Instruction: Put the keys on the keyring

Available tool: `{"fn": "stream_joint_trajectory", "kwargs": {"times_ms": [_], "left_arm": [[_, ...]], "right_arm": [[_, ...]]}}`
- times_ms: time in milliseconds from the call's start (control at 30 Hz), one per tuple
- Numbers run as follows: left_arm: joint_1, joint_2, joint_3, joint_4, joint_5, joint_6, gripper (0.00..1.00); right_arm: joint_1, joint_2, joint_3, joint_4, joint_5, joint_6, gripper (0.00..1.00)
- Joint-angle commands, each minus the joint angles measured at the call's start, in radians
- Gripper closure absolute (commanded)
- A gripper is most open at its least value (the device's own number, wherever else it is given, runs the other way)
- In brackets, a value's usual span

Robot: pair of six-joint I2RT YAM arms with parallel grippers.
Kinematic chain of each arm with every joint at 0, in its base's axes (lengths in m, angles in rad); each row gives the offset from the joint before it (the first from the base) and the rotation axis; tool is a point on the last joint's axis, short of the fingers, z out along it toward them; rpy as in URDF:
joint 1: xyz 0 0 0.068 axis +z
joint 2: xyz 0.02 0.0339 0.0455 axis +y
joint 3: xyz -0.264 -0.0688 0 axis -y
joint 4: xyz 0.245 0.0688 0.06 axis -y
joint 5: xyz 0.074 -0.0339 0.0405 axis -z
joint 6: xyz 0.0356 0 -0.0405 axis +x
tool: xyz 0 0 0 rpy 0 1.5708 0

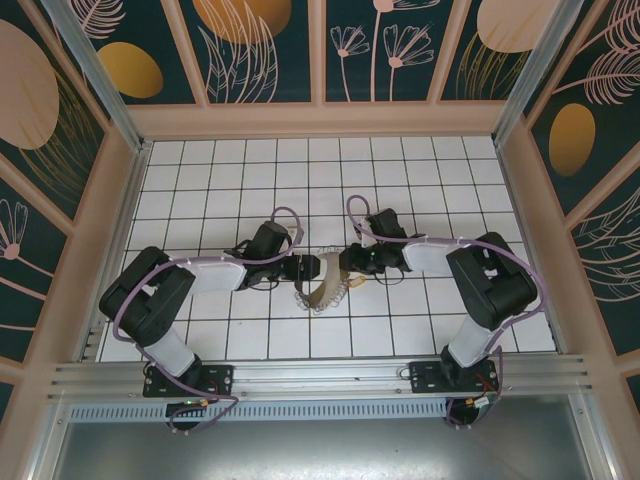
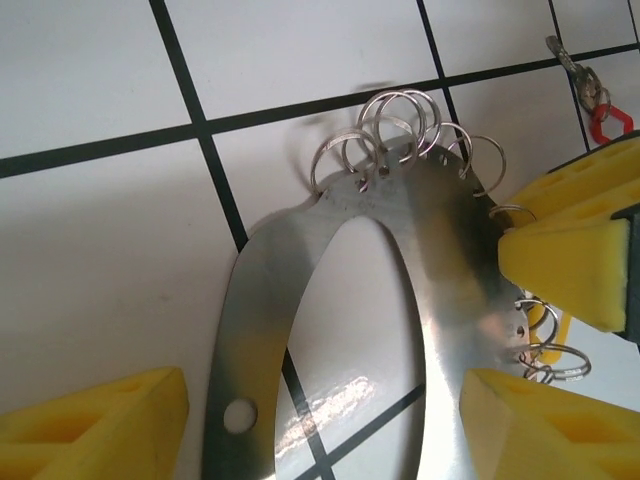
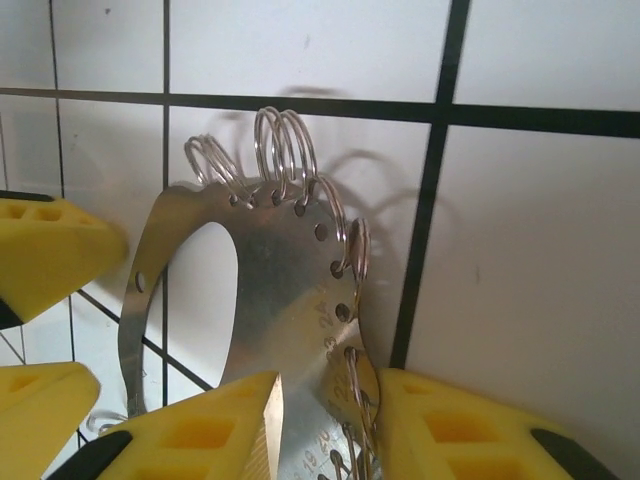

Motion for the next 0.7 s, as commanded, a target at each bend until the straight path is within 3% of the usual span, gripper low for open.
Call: {"fn": "stream_joint_trajectory", "kwargs": {"times_ms": [0, 667], "left_arm": [[-0.002, 0.043, 0.000, 0.005, 0.063, -0.027, 0.30], [-0.002, 0.073, 0.008, 0.058, 0.121, -0.030, 0.41]], "right_arm": [[0.002, 0.020, -0.029, 0.086, -0.048, 0.033, 0.71], [-0.023, 0.012, -0.086, 0.310, -0.173, 0.125, 0.85]]}}
